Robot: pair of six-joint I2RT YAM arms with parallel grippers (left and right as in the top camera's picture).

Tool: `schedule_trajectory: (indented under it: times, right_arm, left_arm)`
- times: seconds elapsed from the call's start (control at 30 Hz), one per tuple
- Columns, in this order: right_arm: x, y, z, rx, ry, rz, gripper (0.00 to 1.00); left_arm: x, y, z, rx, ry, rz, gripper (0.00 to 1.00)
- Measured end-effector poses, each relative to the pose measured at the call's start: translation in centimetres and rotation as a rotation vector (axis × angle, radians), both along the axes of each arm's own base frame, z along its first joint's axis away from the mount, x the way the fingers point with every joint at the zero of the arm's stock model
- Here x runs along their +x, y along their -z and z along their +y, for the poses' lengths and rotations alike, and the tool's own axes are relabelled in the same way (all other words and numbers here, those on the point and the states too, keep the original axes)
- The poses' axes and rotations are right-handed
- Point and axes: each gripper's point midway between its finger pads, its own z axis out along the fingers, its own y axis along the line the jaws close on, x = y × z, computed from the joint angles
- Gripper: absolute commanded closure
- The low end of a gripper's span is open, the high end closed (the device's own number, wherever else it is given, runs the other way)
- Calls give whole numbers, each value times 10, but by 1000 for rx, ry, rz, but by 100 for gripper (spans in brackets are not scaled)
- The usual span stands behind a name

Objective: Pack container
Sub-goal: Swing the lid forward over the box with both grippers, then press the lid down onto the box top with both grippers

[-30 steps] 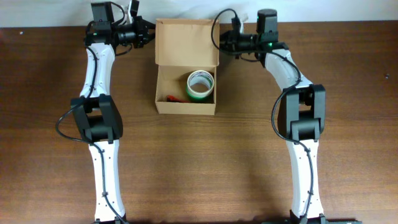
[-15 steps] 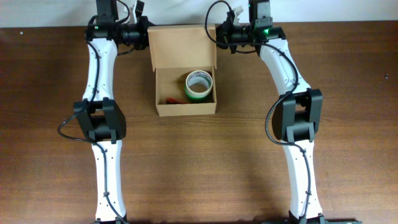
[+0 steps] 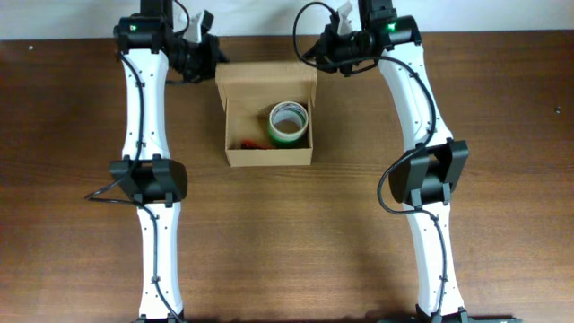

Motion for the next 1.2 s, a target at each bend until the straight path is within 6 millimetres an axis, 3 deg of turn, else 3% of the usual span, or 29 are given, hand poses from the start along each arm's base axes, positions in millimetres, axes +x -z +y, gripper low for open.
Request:
schedule_trajectory:
  times: [0.23, 0.43, 0.67, 0.8, 0.93, 1.07, 1.13, 1.2]
  right_arm:
    - [-28, -15, 0, -151, -62, -44, 96]
    - [-57, -4, -11, -283, -115, 14, 96]
    - [-78, 12, -30, -414, -158, 74, 96]
    - [-78, 16, -31, -470, -176, 49, 96]
    - [-80, 13, -28, -549, -192, 8, 96]
    - [-88, -20, -21, -599, -193, -86, 96]
    - [-94, -45, -18, -601, -186, -142, 96]
    - [-102, -71, -18, -608, -174, -197, 96]
  left_arm:
    - [-31, 18, -15, 122, 68, 93, 98]
    - [-33, 26, -20, 204, 90, 81, 98]
    - [-31, 26, -5, 381, 62, 43, 98]
    - [-31, -13, 3, 482, 33, -54, 98]
    - [-43, -84, 7, 520, -1, -207, 98]
    - [-72, -162, 19, 541, -52, -347, 98]
    - [-92, -188, 28, 558, -74, -375, 98]
    - [-112, -201, 37, 589, -89, -371, 98]
